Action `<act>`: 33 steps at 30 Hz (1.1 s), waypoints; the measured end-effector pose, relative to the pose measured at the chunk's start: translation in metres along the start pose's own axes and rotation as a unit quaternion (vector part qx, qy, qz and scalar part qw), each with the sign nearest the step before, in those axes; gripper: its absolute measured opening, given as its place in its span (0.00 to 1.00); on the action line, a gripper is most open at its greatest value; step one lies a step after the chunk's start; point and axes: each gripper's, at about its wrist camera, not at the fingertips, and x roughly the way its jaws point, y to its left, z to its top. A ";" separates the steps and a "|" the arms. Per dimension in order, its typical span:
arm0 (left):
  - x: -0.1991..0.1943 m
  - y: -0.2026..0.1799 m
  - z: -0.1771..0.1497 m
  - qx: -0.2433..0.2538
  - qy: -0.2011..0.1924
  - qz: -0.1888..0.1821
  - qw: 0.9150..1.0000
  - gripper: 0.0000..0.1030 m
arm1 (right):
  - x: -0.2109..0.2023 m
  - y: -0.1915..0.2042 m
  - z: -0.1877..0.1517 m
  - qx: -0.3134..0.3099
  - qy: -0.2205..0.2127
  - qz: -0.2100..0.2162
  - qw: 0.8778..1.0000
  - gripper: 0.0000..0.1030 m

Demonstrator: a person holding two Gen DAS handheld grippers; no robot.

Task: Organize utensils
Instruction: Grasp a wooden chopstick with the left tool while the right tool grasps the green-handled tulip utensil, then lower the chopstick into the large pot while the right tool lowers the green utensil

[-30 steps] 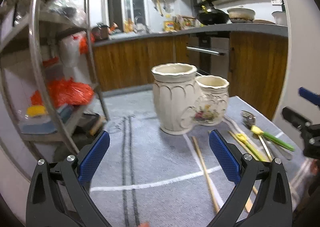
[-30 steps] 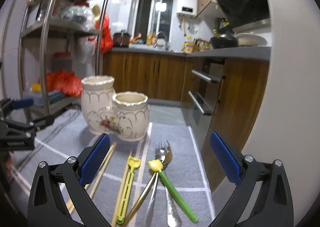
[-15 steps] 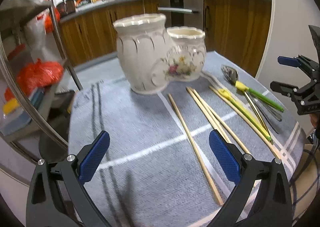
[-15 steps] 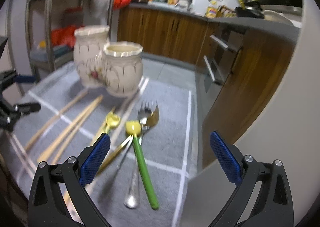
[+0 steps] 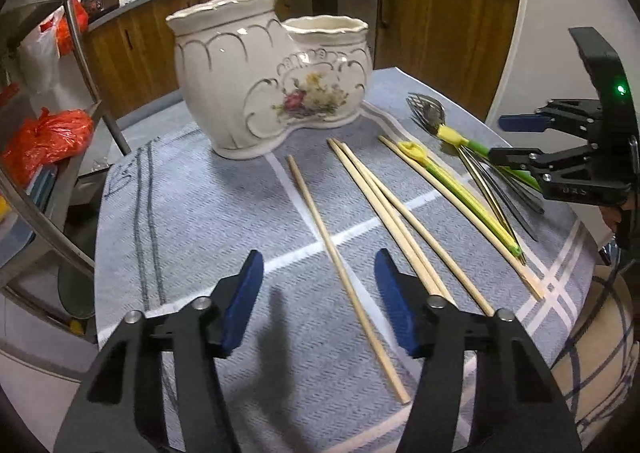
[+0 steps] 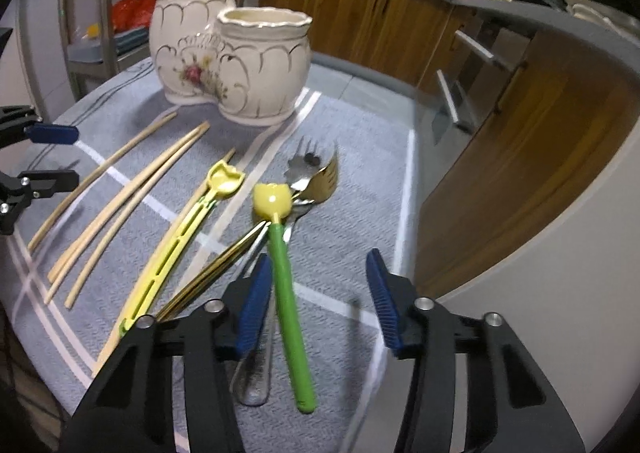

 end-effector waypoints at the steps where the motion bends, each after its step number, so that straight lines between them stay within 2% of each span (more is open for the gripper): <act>1: 0.000 -0.001 0.000 0.000 0.003 -0.002 1.000 0.48 | 0.001 0.000 0.000 0.000 0.004 0.006 1.000 0.41; 6: 0.006 -0.003 -0.008 -0.005 0.020 -0.017 1.000 0.32 | 0.009 0.004 0.004 -0.002 0.008 0.021 1.000 0.29; 7: 0.009 -0.004 -0.008 -0.007 0.016 -0.016 1.000 0.31 | 0.010 0.004 0.005 0.000 0.007 0.025 1.000 0.27; 10: 0.010 -0.003 -0.008 -0.004 0.006 -0.008 1.000 0.21 | 0.011 0.006 0.006 0.003 0.004 0.035 0.999 0.18; 12: 0.011 -0.002 -0.007 0.001 0.000 -0.004 1.000 0.10 | 0.011 0.007 0.006 0.003 0.002 0.039 0.999 0.12; 19: 0.010 0.003 -0.005 0.009 -0.011 -0.005 1.000 0.06 | 0.002 0.002 0.002 0.017 -0.018 0.041 0.999 0.10; 23: 0.000 0.009 -0.004 0.014 -0.027 -0.012 0.999 0.06 | -0.015 -0.005 0.004 0.031 -0.051 0.042 0.997 0.10; 26: -0.011 0.013 -0.003 0.018 -0.052 -0.022 0.998 0.06 | -0.030 -0.008 0.009 0.047 -0.087 0.052 0.994 0.10; 28: -0.021 0.015 -0.002 0.021 -0.080 -0.034 0.996 0.06 | -0.039 -0.009 0.014 0.057 -0.111 0.060 0.990 0.10; 33: -0.045 0.022 0.002 0.018 -0.152 -0.039 0.987 0.06 | -0.055 -0.005 0.033 0.077 -0.166 0.073 0.980 0.10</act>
